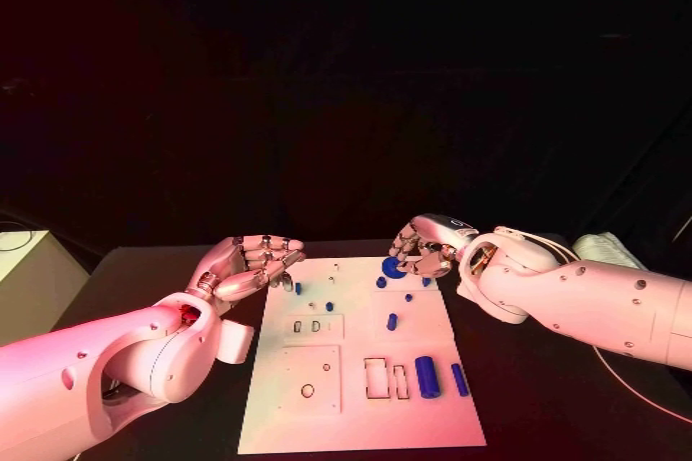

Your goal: Assemble the parts on the task board

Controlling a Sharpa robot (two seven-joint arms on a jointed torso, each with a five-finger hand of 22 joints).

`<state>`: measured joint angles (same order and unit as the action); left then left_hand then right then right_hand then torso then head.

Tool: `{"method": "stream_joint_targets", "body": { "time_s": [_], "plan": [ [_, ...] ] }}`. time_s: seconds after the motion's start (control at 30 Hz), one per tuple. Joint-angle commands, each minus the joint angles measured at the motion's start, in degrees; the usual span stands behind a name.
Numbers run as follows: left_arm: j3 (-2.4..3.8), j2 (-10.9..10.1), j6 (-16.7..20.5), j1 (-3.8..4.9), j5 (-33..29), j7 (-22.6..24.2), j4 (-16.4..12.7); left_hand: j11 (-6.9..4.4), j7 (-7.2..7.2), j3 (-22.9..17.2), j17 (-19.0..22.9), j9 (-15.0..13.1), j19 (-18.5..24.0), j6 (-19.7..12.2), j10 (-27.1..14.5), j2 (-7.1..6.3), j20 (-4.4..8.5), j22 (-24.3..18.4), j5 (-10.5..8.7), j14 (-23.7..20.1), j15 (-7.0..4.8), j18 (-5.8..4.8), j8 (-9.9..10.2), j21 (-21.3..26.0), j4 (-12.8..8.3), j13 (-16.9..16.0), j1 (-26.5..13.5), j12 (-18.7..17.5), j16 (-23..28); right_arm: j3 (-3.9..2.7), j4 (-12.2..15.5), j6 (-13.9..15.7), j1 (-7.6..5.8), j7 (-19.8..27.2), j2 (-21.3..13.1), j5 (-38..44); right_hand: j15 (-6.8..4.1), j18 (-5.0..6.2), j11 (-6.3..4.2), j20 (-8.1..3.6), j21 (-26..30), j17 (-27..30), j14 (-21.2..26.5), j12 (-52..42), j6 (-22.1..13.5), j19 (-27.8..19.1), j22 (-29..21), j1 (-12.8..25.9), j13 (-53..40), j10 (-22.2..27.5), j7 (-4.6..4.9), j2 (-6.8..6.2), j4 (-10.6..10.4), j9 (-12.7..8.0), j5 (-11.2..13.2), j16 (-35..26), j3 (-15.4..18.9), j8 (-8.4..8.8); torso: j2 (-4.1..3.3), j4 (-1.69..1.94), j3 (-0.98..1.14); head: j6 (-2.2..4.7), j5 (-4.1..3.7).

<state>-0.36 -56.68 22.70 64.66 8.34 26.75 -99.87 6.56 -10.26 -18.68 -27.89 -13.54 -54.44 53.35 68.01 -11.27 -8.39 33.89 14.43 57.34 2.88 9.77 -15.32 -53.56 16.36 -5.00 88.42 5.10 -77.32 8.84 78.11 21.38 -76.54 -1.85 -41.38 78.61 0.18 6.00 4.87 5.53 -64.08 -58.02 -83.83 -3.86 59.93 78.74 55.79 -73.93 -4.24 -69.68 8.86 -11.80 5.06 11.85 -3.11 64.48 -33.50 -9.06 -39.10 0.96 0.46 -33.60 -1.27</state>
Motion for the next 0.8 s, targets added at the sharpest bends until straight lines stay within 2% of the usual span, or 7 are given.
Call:
{"method": "stream_joint_targets", "body": {
  "time_s": [0.03,0.13,0.23,0.43,0.6,0.8],
  "plan": [
    [0.09,-0.3,-3.1,0.13,1.2,-1.2,-1.2,0.09,-0.08,-0.4,-0.2,-0.1,0.5,-0.6,0.2,-0.41,-0.04,0.5,-0.21,0.4,0.07,0.66,0.3,-0.8,0.0,-0.1,-0.4,-0.3,-0.1,0.05,-1.0,-3.8,-0.05,-5.3,1.2,9.1,-0.17,-1.78,0.05,0.1,-10.5,-9.9,-2.9,0.3,0.0,3.0,11.9,0.9,-0.1,1.1,-0.37,-1.53,-0.7,1.3,-0.2,11.2,-1.1,0.06,-1.18,0.48,0.02,0.27,-0.59],
    [0.13,-0.4,-3.5,0.27,1.1,-1.4,-1.8,0.18,-0.17,-0.5,-0.5,-0.3,0.6,-0.9,-0.2,-0.77,-0.11,1.1,-0.25,0.4,0.14,0.67,0.4,-1.7,0.0,-0.2,-0.8,-0.4,0.0,0.11,-1.7,-4.6,0.04,-6.4,2.2,10.5,-0.09,-1.99,0.11,0.2,-11.6,-10.9,-3.0,0.2,-0.2,3.4,13.3,1.2,-0.1,1.5,-0.38,-1.85,-0.9,1.6,-0.2,12.2,-0.9,0.07,-1.54,0.68,0.01,0.32,-0.71],
    [0.15,-0.4,-3.7,0.42,1.1,-1.6,-2.1,0.23,-0.15,-0.5,-0.7,-0.3,0.7,-1.0,-0.4,-0.91,-0.16,1.4,-0.27,0.4,0.17,0.67,0.5,-2.1,0.0,-0.2,-0.9,-0.5,0.0,0.16,-2.5,-5.7,0.12,-7.0,3.0,11.5,0.05,-1.78,0.27,0.34,-11.0,-10.2,-2.7,0.3,-0.9,2.8,12.5,1.0,0.0,2.6,-0.32,-2.13,-0.9,1.7,-0.2,12.1,-0.8,0.38,-1.9,0.78,-0.01,0.42,-0.81],
    [0.17,-0.5,-4.0,0.77,1.2,-1.9,-2.5,0.28,-0.21,-0.6,-1.0,-0.4,0.5,-1.1,-0.5,-0.98,-0.22,2.1,-0.28,0.5,0.21,0.62,0.5,-2.9,0.0,-0.2,-1.2,-0.5,0.1,0.25,-3.6,-6.9,0.31,-7.9,4.3,12.9,0.14,-1.84,0.37,0.41,-11.3,-10.3,-2.6,0.2,-0.8,2.9,12.9,0.9,0.0,2.8,-0.15,-2.05,-0.8,1.9,-0.2,12.2,-0.9,0.28,-2.48,1.1,-0.01,0.18,-0.85],
    [0.18,-0.6,-4.0,0.96,1.2,-1.9,-2.6,0.3,-0.24,-0.7,-1.2,-0.5,0.3,-1.2,-0.6,-1.01,-0.23,2.4,-0.29,0.6,0.23,0.57,0.5,-3.2,0.0,-0.2,-1.2,-0.5,0.0,0.27,-4.1,-7.8,0.36,-8.7,4.7,13.7,0.21,-1.83,0.44,0.49,-11.3,-10.3,-2.6,0.2,-0.9,2.8,12.9,1.1,0.0,3.1,-0.14,-2.12,-1.0,2.0,-0.2,12.4,-0.7,0.32,-2.98,1.46,-0.11,0.39,-1.41],
    [0.21,-1.0,-3.9,1.14,1.3,-1.9,-2.9,0.33,-0.27,-0.7,-1.3,-0.5,0.2,-1.2,-0.6,-1.01,-0.26,2.7,-0.29,0.7,0.25,0.55,0.5,-3.6,0.0,-0.3,-1.4,-0.5,0.1,0.33,-4.8,-7.9,0.64,-8.9,5.4,14.2,0.24,-1.85,0.44,0.55,-11.5,-10.4,-2.6,0.1,-0.9,2.8,13.2,1.3,0.0,3.1,-0.18,-2.09,-1.2,2.1,-0.2,12.5,-0.6,0.33,-3.63,1.68,-0.17,0.71,-1.45]
  ]
}}
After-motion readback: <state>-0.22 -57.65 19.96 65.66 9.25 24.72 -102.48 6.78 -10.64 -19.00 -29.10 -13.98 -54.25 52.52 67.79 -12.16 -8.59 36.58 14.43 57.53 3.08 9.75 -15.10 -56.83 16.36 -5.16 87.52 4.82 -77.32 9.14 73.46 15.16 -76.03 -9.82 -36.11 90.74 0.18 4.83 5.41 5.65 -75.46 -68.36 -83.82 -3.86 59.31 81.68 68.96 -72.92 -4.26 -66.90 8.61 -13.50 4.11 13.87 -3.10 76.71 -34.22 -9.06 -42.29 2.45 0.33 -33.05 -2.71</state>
